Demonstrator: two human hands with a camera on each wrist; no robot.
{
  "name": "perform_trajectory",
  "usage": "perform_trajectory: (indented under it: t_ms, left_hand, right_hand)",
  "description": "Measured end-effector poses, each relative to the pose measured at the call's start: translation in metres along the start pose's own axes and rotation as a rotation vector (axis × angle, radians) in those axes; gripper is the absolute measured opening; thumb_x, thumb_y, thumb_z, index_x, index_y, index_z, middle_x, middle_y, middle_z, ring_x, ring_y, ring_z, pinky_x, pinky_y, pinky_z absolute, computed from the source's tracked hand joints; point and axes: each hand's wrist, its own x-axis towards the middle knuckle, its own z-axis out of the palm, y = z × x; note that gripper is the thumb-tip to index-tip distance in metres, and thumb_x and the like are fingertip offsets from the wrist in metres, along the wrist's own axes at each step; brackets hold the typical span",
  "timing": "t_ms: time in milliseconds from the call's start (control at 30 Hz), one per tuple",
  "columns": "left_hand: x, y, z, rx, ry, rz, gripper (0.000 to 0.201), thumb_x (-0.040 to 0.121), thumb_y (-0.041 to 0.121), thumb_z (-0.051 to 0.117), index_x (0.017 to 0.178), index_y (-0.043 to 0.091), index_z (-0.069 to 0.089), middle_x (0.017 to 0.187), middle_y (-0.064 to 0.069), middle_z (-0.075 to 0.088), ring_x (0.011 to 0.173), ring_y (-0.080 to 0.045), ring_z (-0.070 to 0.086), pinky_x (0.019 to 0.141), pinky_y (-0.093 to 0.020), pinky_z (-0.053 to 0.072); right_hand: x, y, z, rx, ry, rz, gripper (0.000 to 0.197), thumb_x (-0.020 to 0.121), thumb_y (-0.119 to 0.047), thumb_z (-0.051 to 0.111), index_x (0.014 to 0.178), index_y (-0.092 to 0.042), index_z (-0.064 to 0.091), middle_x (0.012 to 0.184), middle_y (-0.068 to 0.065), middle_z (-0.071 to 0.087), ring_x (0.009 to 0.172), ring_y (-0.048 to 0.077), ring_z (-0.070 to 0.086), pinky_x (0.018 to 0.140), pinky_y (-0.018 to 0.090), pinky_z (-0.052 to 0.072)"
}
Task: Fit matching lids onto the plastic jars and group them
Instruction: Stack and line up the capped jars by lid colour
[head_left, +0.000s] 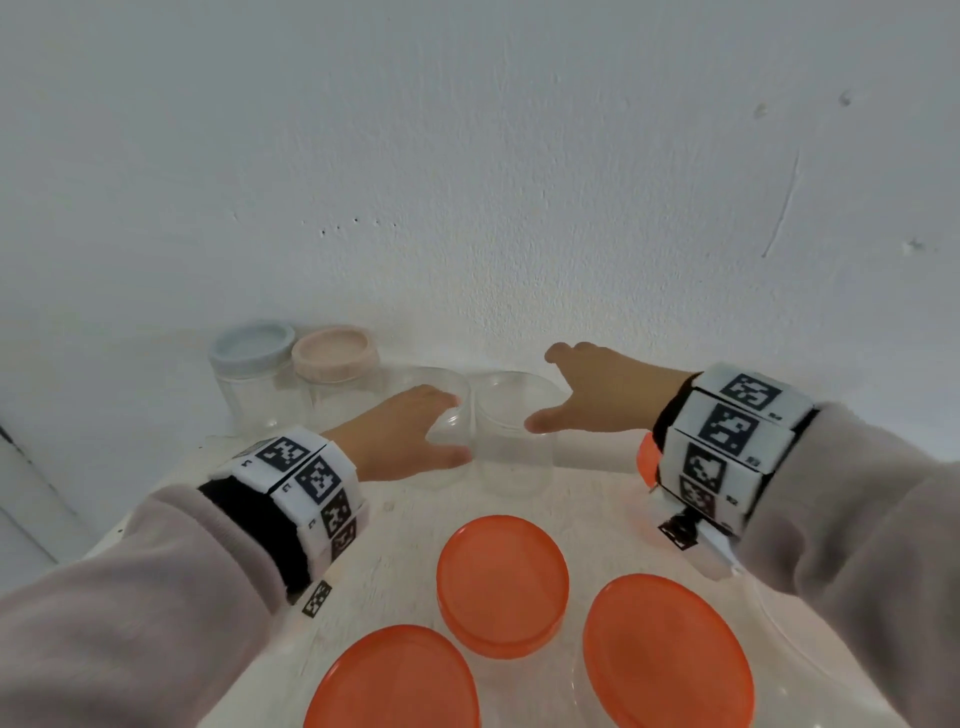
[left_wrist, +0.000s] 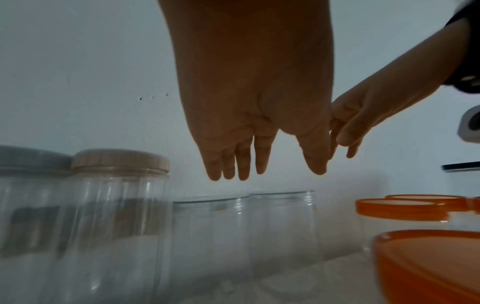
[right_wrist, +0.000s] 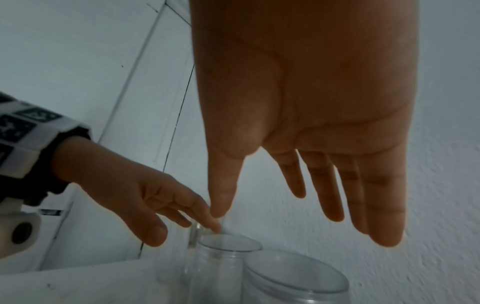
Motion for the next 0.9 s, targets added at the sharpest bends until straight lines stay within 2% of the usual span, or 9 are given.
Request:
perform_trajectory:
  t_ms: [133,233,333,400,500,600,700,767,900]
  left_hand:
    - [-0.041,0.018,0.005,-0.014,-0.082,0.067,0.074,0.087,0.057,0.054,0.149,0.027,0.026,0.153,0.011,0.027,0.136,-0.006,0.031,0.107,-0.021,0.024]
    - [-0.075,0.025,0.015,-0.032,-0.182,0.053,0.08,0.083,0.066,0.053,0.149,0.032,0.021,0.153,0.015,0.025,0.136,-0.004,0.03,0.11,-0.023,0.026]
    - [-0.11,0.028,0.03,-0.06,-0.274,0.019,0.089,0.076,0.073,0.054,0.148,0.038,0.017,0.152,0.018,0.023,0.134,-0.001,0.029,0.11,-0.024,0.027]
    - [-0.131,0.029,0.043,-0.062,-0.306,-0.006,0.099,0.071,0.076,0.056,0.15,0.036,0.01,0.152,0.019,0.017,0.134,-0.001,0.026,0.111,-0.024,0.026]
    - [-0.156,0.029,0.062,-0.038,-0.319,-0.064,0.12,0.063,0.081,0.058,0.151,0.03,-0.004,0.154,0.022,-0.002,0.141,-0.005,0.013,0.114,-0.029,0.024]
    - [-0.17,0.035,0.072,-0.083,-0.274,-0.115,0.125,0.059,0.076,0.064,0.15,0.034,-0.009,0.153,0.022,-0.01,0.143,-0.009,0.002,0.115,-0.033,0.025]
    - [-0.18,0.041,0.075,-0.113,-0.211,-0.139,0.121,0.061,0.068,0.069,0.151,0.033,-0.005,0.149,0.022,-0.005,0.14,-0.01,0.007,0.111,-0.03,0.033]
    - [-0.184,0.043,0.071,-0.112,-0.183,-0.137,0.117,0.06,0.067,0.068,0.152,0.031,0.004,0.144,0.021,0.007,0.134,-0.008,0.016,0.106,-0.027,0.038]
    - [-0.186,0.044,0.045,-0.195,-0.066,-0.11,0.116,0.045,0.076,0.064,0.146,0.035,0.025,0.13,0.022,0.027,0.121,0.0,0.034,0.099,-0.019,0.037]
  right_hand:
    - [-0.044,0.004,0.006,-0.023,-0.104,-0.038,0.085,0.084,-0.055,0.063,0.148,-0.015,0.024,0.142,0.006,0.038,0.123,0.021,0.045,0.091,0.027,0.039]
    - [-0.077,0.002,0.021,-0.08,-0.219,-0.044,0.085,0.084,-0.059,0.061,0.146,-0.013,0.027,0.139,0.006,0.041,0.121,0.022,0.046,0.097,0.031,0.042]
    - [-0.105,0.003,0.042,-0.142,-0.319,-0.021,0.085,0.081,-0.066,0.058,0.142,-0.013,0.032,0.131,0.005,0.044,0.112,0.021,0.048,0.091,0.033,0.044]
    - [-0.12,0.005,0.057,-0.168,-0.376,0.016,0.089,0.077,-0.07,0.059,0.14,-0.015,0.031,0.129,0.005,0.042,0.111,0.022,0.046,0.088,0.036,0.043]
    - [-0.136,0.007,0.078,-0.171,-0.404,0.087,0.106,0.069,-0.072,0.065,0.147,-0.017,0.02,0.139,0.008,0.035,0.126,0.028,0.039,0.097,0.044,0.042]
    - [-0.146,0.007,0.091,-0.13,-0.341,0.144,0.116,0.066,-0.068,0.071,0.151,-0.022,0.006,0.148,0.012,0.025,0.133,0.034,0.032,0.102,0.048,0.037]
    - [-0.155,0.005,0.099,-0.067,-0.287,0.17,0.116,0.066,-0.064,0.072,0.151,-0.023,0.005,0.148,0.013,0.023,0.133,0.034,0.029,0.102,0.046,0.036]
    - [-0.162,0.004,0.104,-0.041,-0.261,0.169,0.114,0.066,-0.062,0.072,0.15,-0.022,0.007,0.145,0.013,0.024,0.132,0.034,0.029,0.101,0.044,0.035]
    - [-0.179,0.005,0.113,-0.02,-0.228,0.139,0.114,0.068,-0.062,0.069,0.152,-0.024,0.001,0.149,0.012,0.018,0.135,0.033,0.023,0.105,0.043,0.029]
